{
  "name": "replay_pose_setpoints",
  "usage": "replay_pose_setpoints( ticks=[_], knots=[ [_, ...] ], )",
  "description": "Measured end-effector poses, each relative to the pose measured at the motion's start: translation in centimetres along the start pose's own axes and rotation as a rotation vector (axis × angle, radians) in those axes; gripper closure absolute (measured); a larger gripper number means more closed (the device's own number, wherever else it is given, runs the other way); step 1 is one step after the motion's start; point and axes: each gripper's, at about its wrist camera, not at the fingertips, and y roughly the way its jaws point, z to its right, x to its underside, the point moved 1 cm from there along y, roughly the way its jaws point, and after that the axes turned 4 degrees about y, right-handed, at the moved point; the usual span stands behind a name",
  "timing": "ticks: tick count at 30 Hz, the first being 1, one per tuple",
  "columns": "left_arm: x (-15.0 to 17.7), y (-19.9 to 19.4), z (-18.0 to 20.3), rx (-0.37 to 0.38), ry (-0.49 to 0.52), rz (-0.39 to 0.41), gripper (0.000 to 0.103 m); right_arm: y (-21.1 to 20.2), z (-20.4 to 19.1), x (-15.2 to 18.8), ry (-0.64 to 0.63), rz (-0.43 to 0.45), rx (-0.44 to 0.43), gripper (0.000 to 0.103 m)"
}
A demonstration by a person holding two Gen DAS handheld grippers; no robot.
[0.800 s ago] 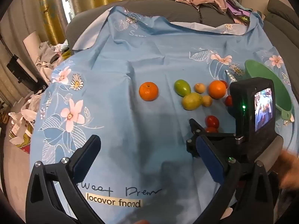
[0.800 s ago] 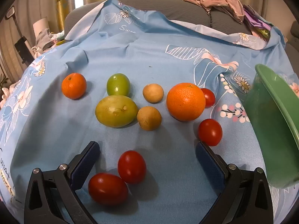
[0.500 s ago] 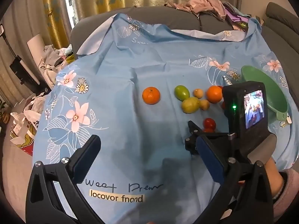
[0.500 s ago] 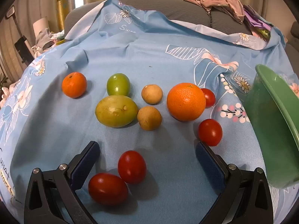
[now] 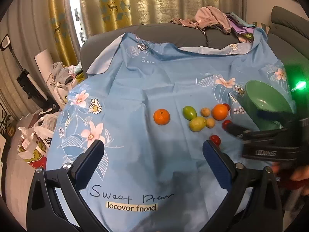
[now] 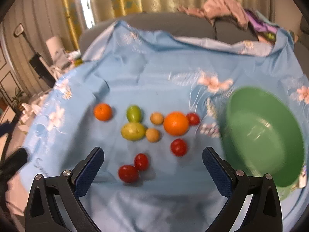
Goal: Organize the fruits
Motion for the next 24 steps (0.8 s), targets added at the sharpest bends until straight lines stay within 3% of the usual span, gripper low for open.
replay_pose_setpoints(
  ticks=[9, 24],
  knots=[
    [-2.4, -1.0, 0.2, 0.017, -0.012, 0.010, 0.001, -5.7, -0.5, -2.6, -0.071, 0.072, -0.026, 0.001],
    [-3.0, -1.7, 0.7, 0.015, -0.006, 0.014, 0.001, -6.8, -1.3, -1.7, -0.102, 0.106, -0.058, 0.001]
  ],
)
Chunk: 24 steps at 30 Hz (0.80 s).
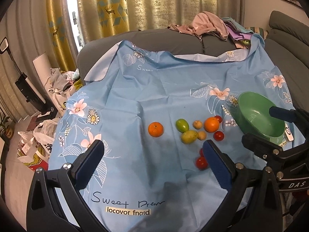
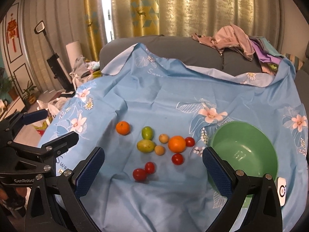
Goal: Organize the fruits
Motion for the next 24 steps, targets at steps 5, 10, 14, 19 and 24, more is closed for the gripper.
replay_pose_setpoints(
  ticks=[5, 10, 14, 19, 24],
  knots=[
    [-0.04, -0.08, 0.05, -0.004, 0.001, 0.002, 0.001, -0.29, 0.31, -0.02, -0.001, 0.011, -0.001, 0.001],
    [0.08, -0.17, -0.16, -0.006, -0.001, 0.001, 0.001, -0.55, 0.26, -0.01, 0.000, 0.017, 0.000, 0.001],
    [0.12, -0.16, -0.13, -0.006, 0.000, 0.002, 0.001, -0.56, 0.13, -0.07, -0.001, 0.016, -0.003, 0.001],
    [0.18, -0.17, -0.30, -0.005, -0.001, -0.002, 0.001, -0.53, -0.01, -0.14, -0.001, 0.014, -0.003, 0.001],
    [0.19, -0.13, -0.31, -0.005, -0.001, -0.003, 0.001, -0.46, -0.03, -0.19, -0.002, 0.010, -0.002, 0.001]
  ],
)
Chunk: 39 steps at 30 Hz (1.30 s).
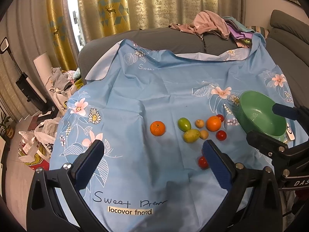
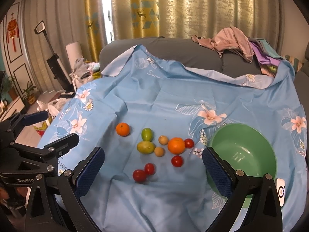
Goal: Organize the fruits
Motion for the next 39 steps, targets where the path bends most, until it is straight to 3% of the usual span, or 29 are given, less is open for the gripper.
replay_pose_setpoints(
  ticks=[25, 32, 35, 39],
  knots=[
    [0.5, 0.9, 0.0, 0.011, 0.003, -0.026, 0.001, 0.2, 0.2, 0.0, 0.006, -0.006, 0.001, 0.001],
    [2.1, 3.4, -1.8, 0.121, -0.094, -0.109, 0.001, 1.3, 1.3, 1.4, 0.020, -0.041, 0.018, 0.001],
    [3.2, 4.5, -2.2, 0.206, -0.136, -0.140, 0.001, 2.4, 2.1, 2.8, 0.025, -0.075, 0.018, 0.001],
    [5.1, 5.8, -1.2, 0.229, -0.102, -0.179, 0.001, 4.3, 2.7, 4.7, 0.036, -0.129, -0.034, 0.006]
  ],
)
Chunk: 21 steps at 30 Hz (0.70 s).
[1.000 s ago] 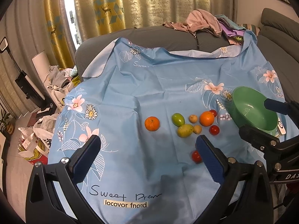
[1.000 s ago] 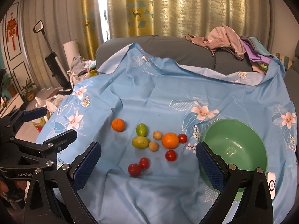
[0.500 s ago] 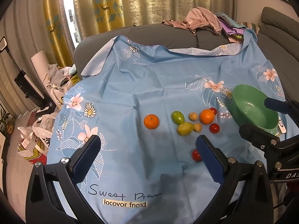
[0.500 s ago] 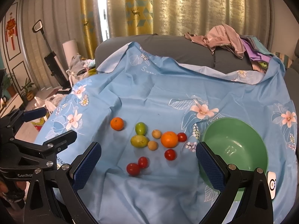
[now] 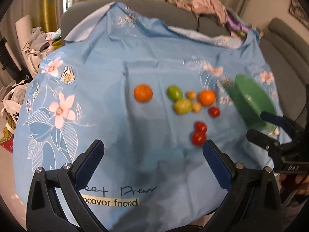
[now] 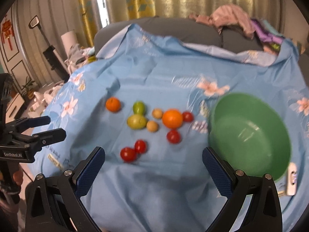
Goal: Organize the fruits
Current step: 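Grasp a red tomato with the left tool while the right tool grasps another tomato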
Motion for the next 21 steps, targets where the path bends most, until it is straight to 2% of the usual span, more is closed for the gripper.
replay_pose_setpoints(
  ticks=[2, 4, 8, 10, 14, 16, 19, 21],
  knots=[
    [0.5, 1.2, 0.6, -0.004, 0.024, -0.037, 0.001, 1.4, 0.3, 0.8, 0.006, -0.036, -0.010, 0.010],
    [0.6, 2.0, 1.4, 0.018, 0.051, -0.057, 0.001, 2.5, 0.7, 1.0, 0.022, -0.061, -0.036, 0.024],
    [0.1, 3.4, 3.8, 0.045, 0.132, -0.066, 0.001, 4.2, 1.1, 0.6, 0.062, -0.096, -0.081, 0.029],
    [-0.3, 4.3, 4.4, 0.073, 0.143, -0.078, 0.001, 5.1, 1.2, 0.2, 0.076, -0.113, -0.117, 0.035],
    [-1.0, 6.1, 5.0, 0.096, 0.148, -0.107, 0.003, 7.0, 1.3, -0.5, 0.112, -0.165, -0.167, 0.039],
    [-1.3, 7.0, 5.4, 0.108, 0.141, -0.123, 0.007, 8.0, 1.4, -0.6, 0.126, -0.194, -0.190, 0.047],
    [-1.5, 8.1, 5.7, 0.118, 0.130, -0.144, 0.013, 9.4, 1.7, -0.7, 0.160, -0.243, -0.224, 0.049],
    [-1.5, 8.7, 6.0, 0.133, 0.119, -0.159, 0.022, 10.0, 1.7, -0.8, 0.164, -0.260, -0.233, 0.053]
  ],
)
